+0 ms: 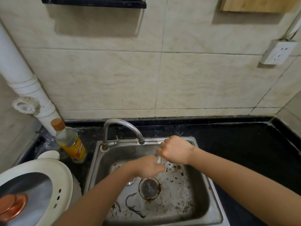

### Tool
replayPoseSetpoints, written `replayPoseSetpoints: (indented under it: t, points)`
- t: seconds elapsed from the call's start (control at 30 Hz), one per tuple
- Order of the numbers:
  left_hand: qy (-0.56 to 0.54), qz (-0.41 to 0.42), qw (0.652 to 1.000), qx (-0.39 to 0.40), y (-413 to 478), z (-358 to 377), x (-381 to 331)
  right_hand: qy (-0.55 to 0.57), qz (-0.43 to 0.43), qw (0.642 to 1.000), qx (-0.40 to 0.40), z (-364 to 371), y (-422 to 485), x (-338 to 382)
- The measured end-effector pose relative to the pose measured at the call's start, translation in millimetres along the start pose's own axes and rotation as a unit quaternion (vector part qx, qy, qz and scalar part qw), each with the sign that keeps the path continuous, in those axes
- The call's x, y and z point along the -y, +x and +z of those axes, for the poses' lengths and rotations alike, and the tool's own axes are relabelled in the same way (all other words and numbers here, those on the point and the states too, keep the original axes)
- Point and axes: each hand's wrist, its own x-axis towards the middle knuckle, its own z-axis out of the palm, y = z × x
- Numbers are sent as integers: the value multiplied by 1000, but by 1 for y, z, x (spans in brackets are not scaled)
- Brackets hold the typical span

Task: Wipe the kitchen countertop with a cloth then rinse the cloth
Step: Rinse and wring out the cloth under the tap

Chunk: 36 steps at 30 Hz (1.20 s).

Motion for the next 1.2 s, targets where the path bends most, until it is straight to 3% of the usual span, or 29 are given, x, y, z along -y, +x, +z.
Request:
replayPoseSetpoints:
  t: [0.07,0.17,0.27,0.33,0.4,0.47,0.5,0.6,0.7,0.87,0.97,1.07,1.13,1.2]
  points:
    - [143,12,988,-50,1,-4,1,10,41,995,91,-6,6,8]
    - [362,-5,922,-137,4,-9,3,158,158,960,171,-11,16,16]
    - [463,5,872,-159,10,-7,5,361,233,870,242,-5,21,12]
    - [441,9,881,-173,10,-9,6,451,255,823,234,-6,19,8]
    - [327,-3,932,-156,10,-16,11,437,255,846,168,-5,16,7]
    - [128,-23,987,-91,8,-24,19,350,233,904,77,-1,8,10]
    - [31,-37,997,-61,5,-27,21,317,218,923,21,3,2,12]
    - [-208,-82,974,37,-6,-37,20,271,172,940,-115,15,-15,17]
    - [-318,-62,936,138,-9,-39,10,212,148,947,-190,23,-19,21]
    - [-395,-26,876,276,-7,-30,-9,239,145,929,-243,8,-6,14]
    - [-405,-16,865,297,-7,-29,-8,141,116,945,-270,0,-4,4]
    - [-336,-46,907,252,-11,-27,-13,58,76,965,-245,-1,-3,-5]
    - [-214,-71,961,162,-14,-26,-20,30,61,985,-157,-5,-2,-5]
    - [-52,-43,995,69,-14,-25,-24,14,62,998,-30,-13,0,-1]
